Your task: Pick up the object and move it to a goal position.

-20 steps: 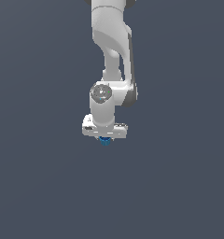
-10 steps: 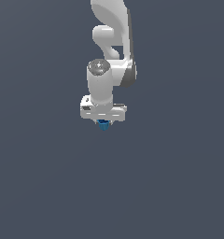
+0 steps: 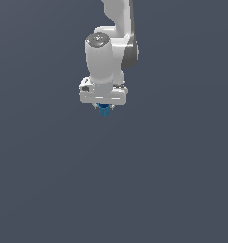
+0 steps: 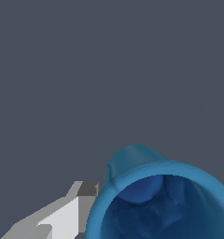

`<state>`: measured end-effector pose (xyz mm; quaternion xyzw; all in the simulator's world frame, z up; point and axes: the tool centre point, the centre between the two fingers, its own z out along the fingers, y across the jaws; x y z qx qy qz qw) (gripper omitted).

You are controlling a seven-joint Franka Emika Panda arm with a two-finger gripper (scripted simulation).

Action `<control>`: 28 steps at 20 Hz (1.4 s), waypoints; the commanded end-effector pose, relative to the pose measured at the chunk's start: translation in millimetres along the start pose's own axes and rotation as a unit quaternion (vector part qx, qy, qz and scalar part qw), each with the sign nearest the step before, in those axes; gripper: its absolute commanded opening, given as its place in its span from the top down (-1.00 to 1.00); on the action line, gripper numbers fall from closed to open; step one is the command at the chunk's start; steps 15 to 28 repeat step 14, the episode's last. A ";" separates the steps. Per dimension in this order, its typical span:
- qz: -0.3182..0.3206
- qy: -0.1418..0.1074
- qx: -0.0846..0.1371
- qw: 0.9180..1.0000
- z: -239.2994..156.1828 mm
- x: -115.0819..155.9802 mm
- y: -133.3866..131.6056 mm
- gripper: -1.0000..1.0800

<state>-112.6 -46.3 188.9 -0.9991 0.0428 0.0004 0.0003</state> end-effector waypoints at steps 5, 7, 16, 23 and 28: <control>0.000 0.000 0.000 1.000 -25.3 -23.1 4.9 1.00; 0.000 0.000 0.000 1.000 -30.4 -27.5 5.9 1.00; 0.000 0.000 0.000 1.000 -38.2 -34.0 7.5 1.00; 0.000 0.000 0.000 1.000 -38.2 -34.0 7.5 1.00; 0.000 0.000 0.000 1.000 -38.2 -34.0 7.5 1.00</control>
